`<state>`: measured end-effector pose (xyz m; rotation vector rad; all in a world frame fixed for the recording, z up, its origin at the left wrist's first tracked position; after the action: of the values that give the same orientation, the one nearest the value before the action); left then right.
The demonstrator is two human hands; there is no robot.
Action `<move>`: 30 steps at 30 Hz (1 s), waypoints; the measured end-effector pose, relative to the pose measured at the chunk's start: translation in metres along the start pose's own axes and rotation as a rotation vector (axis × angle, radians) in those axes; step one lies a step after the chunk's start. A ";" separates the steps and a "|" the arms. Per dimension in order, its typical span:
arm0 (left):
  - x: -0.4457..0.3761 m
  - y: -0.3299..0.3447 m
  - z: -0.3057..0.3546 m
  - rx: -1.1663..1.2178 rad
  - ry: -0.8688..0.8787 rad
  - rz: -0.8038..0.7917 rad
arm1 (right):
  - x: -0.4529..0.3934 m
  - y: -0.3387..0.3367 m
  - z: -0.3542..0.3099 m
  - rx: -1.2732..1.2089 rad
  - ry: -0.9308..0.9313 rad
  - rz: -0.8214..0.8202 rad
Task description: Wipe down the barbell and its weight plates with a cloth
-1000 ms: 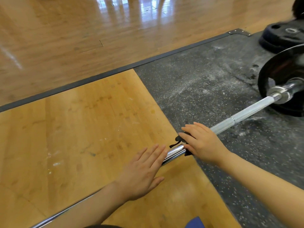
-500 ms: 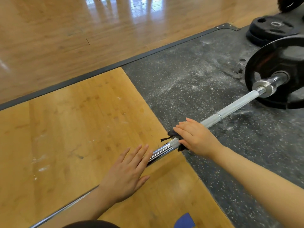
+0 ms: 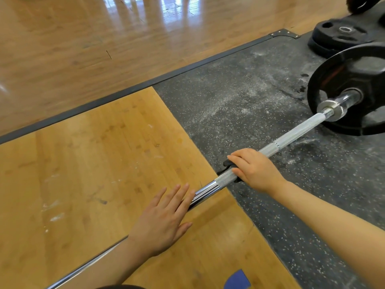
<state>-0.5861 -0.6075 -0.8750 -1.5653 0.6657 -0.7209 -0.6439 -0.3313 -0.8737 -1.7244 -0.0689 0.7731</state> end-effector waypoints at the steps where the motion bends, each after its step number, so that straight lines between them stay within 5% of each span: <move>1: 0.000 0.000 0.000 -0.002 0.000 0.000 | -0.003 0.002 -0.009 -0.015 -0.038 0.003; 7: 0.000 -0.001 0.000 -0.007 -0.002 -0.003 | -0.004 0.012 -0.026 -0.022 -0.147 -0.032; 17: 0.001 0.001 0.001 -0.024 0.002 -0.015 | 0.012 -0.011 0.032 0.081 0.083 -0.081; 30: -0.005 -0.004 -0.012 0.008 -0.001 -0.065 | -0.006 -0.011 0.021 -0.013 0.067 -0.111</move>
<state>-0.5987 -0.6114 -0.8709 -1.5856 0.6126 -0.7697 -0.6560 -0.3132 -0.8631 -1.7418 -0.1231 0.6343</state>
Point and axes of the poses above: each hand's wrist, its own x-axis away from the middle knuckle, its own y-axis out of the palm, z = x × y, the point moved 3 cm from there along -x, towards the middle knuckle, and after that the axes turned 4 degrees about y, right-handed, at the moved point
